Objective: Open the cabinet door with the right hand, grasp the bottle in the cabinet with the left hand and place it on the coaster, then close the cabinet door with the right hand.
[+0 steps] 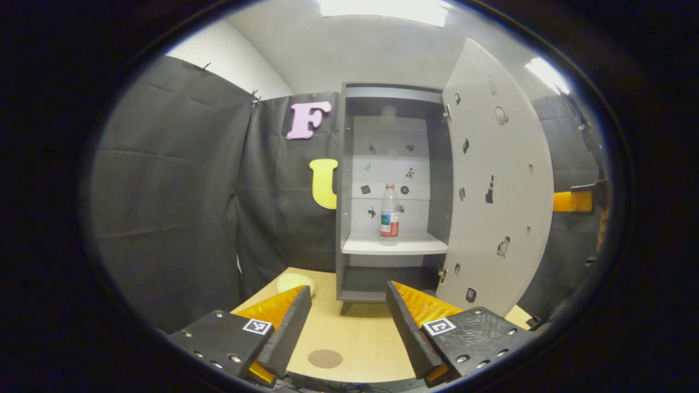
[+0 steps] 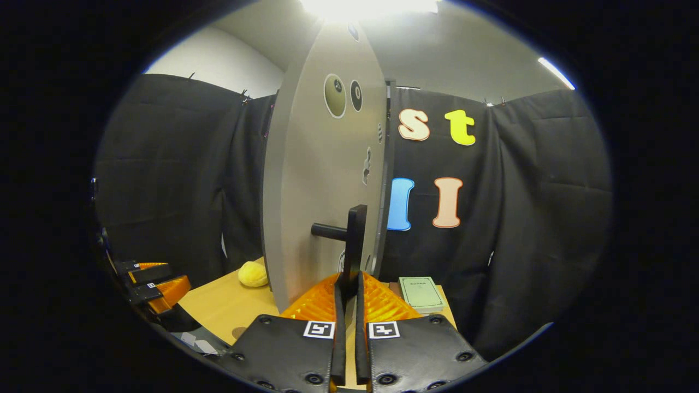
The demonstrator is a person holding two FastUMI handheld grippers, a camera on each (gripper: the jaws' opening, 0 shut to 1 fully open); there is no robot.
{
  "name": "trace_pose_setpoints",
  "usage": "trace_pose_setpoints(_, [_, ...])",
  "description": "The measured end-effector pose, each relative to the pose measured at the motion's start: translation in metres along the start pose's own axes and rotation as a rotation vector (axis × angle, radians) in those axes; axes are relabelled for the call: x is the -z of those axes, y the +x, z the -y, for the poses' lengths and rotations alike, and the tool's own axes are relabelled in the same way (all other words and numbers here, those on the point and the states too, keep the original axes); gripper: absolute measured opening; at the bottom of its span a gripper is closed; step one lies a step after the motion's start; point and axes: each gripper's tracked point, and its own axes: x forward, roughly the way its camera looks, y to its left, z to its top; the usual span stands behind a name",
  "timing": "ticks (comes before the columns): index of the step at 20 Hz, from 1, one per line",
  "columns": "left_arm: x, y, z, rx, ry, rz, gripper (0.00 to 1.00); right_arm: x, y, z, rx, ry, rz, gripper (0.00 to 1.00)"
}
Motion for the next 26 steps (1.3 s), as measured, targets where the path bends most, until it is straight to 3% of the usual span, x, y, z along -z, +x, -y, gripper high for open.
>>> trace_pose_setpoints(3, [-0.001, -0.013, 0.011, -0.015, 0.025, 0.001, 0.82, 0.001, 0.000, 0.024, 0.022, -0.021, 0.019, 0.08])
trace_pose_setpoints(5, [0.001, -0.015, 0.019, -0.022, 0.027, -0.004, 0.82, 0.000, 0.003, 0.013, -0.056, 0.040, 0.035, 0.05])
trace_pose_setpoints(7, [0.006, -0.014, 0.029, -0.016, 0.022, -0.022, 0.82, -0.003, 0.003, 0.008, -0.077, 0.057, 0.045, 0.08])
trace_pose_setpoints(10, [0.002, -0.007, 0.043, 0.029, 0.025, -0.014, 0.83, -0.004, -0.002, 0.019, -0.029, 0.032, 0.060, 0.04])
trace_pose_setpoints(11, [0.000, -0.003, 0.045, 0.048, 0.030, -0.010, 0.82, -0.001, 0.003, 0.017, -0.025, 0.057, 0.056, 0.08])
trace_pose_setpoints(14, [-0.003, 0.012, 0.041, 0.099, 0.046, -0.005, 0.82, 0.003, 0.004, 0.017, 0.006, 0.124, 0.059, 0.05])
trace_pose_setpoints(17, [-0.009, 0.022, 0.027, 0.133, 0.057, 0.014, 0.82, 0.000, 0.000, 0.020, 0.052, 0.095, 0.077, 0.07])
trace_pose_setpoints(19, [-0.006, 0.030, 0.019, 0.157, 0.037, 0.010, 0.82, 0.001, -0.001, 0.027, 0.105, 0.064, 0.079, 0.04])
trace_pose_setpoints(21, [-0.003, 0.040, 0.009, 0.179, 0.013, 0.006, 0.83, 0.002, -0.009, 0.031, 0.142, 0.029, 0.082, 0.16])
trace_pose_setpoints(22, [-0.002, 0.045, 0.005, 0.186, 0.005, 0.001, 0.83, 0.005, -0.017, 0.034, 0.172, 0.013, 0.083, 0.16])
trace_pose_setpoints(26, [0.001, 0.061, -0.007, 0.229, -0.012, -0.003, 0.83, 0.019, -0.040, 0.021, 0.218, 0.064, 0.053, 0.43])
